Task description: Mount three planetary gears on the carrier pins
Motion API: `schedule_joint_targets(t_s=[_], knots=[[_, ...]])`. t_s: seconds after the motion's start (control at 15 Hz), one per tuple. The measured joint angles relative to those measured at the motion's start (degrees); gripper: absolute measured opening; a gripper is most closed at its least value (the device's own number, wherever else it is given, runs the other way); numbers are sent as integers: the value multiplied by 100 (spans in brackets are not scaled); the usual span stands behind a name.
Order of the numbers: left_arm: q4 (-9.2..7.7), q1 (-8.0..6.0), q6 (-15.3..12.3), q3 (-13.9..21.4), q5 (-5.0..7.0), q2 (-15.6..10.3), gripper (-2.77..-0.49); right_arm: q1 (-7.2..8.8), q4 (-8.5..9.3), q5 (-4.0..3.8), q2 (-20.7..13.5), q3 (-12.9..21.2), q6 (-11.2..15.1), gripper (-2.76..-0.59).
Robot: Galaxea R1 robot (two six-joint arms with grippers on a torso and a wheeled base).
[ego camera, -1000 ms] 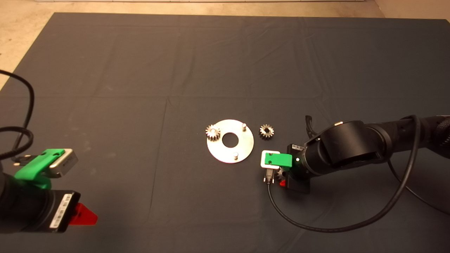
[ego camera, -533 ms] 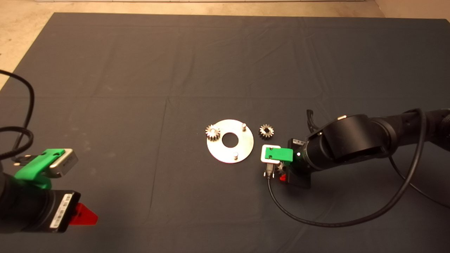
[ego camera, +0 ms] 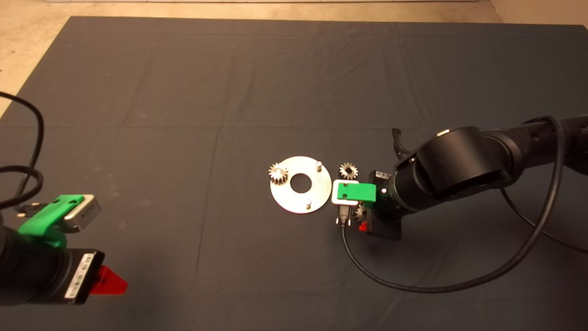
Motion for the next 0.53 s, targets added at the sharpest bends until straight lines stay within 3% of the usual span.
schedule_joint_targets(t_s=[0.2,0.53], knots=[[0,-2,0,1,0,0,-122,184,182,-6,163,-41,85,-226],[-1,-1,0,1,0,0,-122,247,399,-19,603,-464,151,-226]])
